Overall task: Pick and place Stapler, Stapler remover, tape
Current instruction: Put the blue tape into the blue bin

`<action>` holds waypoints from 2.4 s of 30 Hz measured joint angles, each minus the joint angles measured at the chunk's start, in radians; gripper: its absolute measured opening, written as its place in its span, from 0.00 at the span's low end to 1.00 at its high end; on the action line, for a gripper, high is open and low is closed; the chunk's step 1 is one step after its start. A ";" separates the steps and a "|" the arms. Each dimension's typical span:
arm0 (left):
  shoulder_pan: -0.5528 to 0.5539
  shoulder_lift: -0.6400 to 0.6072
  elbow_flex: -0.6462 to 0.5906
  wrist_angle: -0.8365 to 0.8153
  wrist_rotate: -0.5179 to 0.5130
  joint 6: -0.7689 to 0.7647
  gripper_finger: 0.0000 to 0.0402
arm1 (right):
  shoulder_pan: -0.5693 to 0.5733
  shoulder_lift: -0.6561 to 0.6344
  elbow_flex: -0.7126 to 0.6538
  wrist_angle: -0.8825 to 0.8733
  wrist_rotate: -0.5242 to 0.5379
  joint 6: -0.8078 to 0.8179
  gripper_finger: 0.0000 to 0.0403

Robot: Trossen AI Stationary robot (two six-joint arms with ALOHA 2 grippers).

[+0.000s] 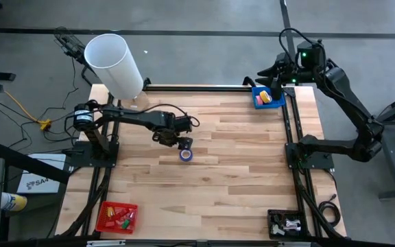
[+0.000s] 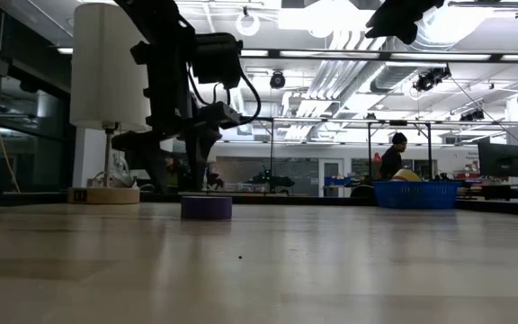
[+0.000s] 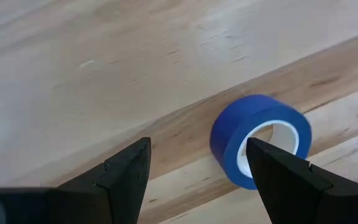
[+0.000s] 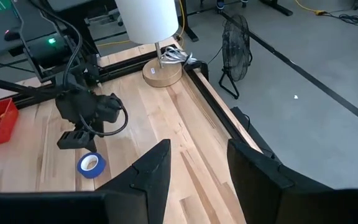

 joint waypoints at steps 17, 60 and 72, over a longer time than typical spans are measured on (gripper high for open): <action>0.000 0.032 0.001 0.051 0.055 0.112 0.65 | 0.000 0.000 0.000 -0.012 -0.001 -0.008 0.37; -0.024 0.113 0.007 0.046 0.070 0.135 0.09 | 0.000 0.000 0.000 -0.026 -0.004 -0.018 0.37; -0.027 0.118 0.158 0.061 -0.016 0.236 0.09 | 0.000 0.000 0.000 -0.028 -0.004 -0.026 0.37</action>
